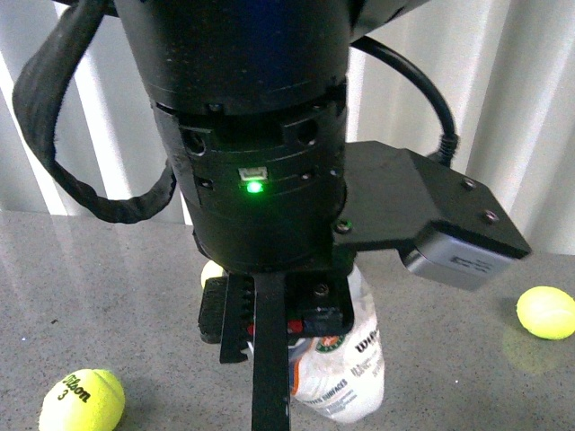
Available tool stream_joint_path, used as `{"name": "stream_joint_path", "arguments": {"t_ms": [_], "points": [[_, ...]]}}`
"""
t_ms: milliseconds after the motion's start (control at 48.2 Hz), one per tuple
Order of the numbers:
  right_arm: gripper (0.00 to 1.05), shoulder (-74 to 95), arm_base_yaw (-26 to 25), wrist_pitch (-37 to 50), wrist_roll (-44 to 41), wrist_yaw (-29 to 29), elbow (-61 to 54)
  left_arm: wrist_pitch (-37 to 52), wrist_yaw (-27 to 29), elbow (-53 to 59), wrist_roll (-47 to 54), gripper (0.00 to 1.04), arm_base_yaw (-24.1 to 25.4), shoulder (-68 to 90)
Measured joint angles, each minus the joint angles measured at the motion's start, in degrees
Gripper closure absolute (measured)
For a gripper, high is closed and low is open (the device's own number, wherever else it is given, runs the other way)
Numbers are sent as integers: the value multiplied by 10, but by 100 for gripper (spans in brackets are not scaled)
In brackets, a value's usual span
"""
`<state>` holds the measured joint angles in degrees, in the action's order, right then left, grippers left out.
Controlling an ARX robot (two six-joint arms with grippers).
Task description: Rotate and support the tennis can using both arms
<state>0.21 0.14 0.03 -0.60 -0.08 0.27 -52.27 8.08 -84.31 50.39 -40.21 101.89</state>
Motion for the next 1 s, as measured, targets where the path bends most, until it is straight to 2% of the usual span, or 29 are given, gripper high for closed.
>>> {"name": "stream_joint_path", "arguments": {"t_ms": [374,997], "points": [[7,0,0,0,0,0,0,-27,52,-1,105,101,-39,14],[7,0,0,0,0,0,0,-17,66,-34,130,101,-64,65]]}}
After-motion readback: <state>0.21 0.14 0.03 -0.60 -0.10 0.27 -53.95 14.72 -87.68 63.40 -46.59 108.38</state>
